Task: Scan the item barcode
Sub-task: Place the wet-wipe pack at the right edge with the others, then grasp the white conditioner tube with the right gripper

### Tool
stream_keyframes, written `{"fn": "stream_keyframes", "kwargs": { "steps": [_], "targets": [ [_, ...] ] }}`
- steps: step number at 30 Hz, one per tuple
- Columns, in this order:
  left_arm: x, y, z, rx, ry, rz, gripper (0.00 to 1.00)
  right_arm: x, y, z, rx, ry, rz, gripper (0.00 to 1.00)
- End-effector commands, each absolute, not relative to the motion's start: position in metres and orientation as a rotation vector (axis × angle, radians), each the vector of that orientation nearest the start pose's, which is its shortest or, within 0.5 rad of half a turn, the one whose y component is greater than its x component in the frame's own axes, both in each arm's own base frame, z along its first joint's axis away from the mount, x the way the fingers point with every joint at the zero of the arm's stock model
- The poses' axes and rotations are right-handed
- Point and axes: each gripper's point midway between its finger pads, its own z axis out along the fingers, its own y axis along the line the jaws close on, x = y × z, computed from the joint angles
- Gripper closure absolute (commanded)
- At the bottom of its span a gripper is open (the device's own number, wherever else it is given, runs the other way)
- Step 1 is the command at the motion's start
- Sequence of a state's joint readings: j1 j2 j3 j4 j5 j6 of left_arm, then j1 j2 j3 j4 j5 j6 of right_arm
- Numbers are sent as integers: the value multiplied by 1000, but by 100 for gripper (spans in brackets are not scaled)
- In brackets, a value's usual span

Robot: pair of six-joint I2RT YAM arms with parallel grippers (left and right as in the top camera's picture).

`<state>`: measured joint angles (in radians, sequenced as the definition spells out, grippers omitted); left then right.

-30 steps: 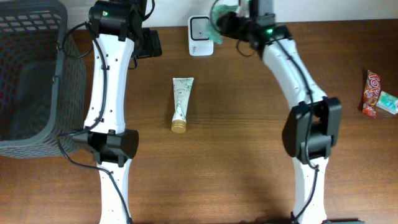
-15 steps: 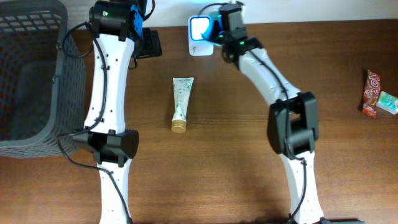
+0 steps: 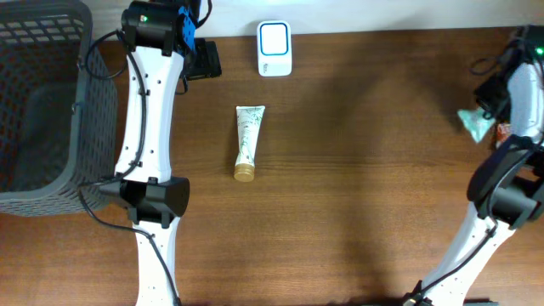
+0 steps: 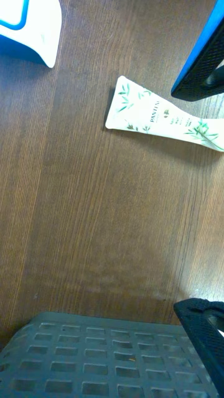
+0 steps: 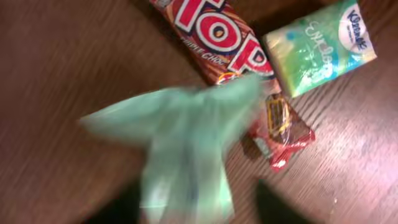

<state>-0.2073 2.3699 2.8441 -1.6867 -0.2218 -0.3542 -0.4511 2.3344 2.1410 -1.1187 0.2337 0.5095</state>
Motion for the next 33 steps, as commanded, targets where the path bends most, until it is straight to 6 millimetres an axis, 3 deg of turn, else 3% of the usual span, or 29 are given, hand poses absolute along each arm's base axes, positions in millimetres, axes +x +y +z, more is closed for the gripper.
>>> {"fn": "stream_keyframes", "kwargs": {
  "steps": [1, 5, 7, 9, 18, 21, 25, 28, 33],
  "targets": [
    [480, -62, 240, -233, 2717, 171, 1, 458, -243, 71, 1163, 2647, -54, 1],
    [480, -62, 240, -233, 2717, 171, 1, 483, -186, 76, 996, 2682, 327, 1],
    [480, -62, 240, -233, 2717, 171, 1, 502, -128, 91, 754, 2675, 671, 1],
    [480, -62, 240, -233, 2717, 171, 1, 508, -61, 108, 481, 2665, 941, 1],
    [480, -63, 240, -232, 2717, 171, 1, 478, 153, 95, -94, 2908, 945, 2],
    [480, -64, 240, -229, 2717, 170, 1, 466, 216, 94, -137, 2925, 974, 11],
    [480, -63, 240, -230, 2717, 170, 1, 462, 254, 82, 110, 2981, 788, 15],
    [480, -64, 240, -230, 2717, 170, 1, 449, 289, 76, 73, 2976, 725, 15],
    [480, -63, 240, -230, 2717, 170, 1, 431, 315, 45, 177, 2979, 573, 17]
  ]
}}
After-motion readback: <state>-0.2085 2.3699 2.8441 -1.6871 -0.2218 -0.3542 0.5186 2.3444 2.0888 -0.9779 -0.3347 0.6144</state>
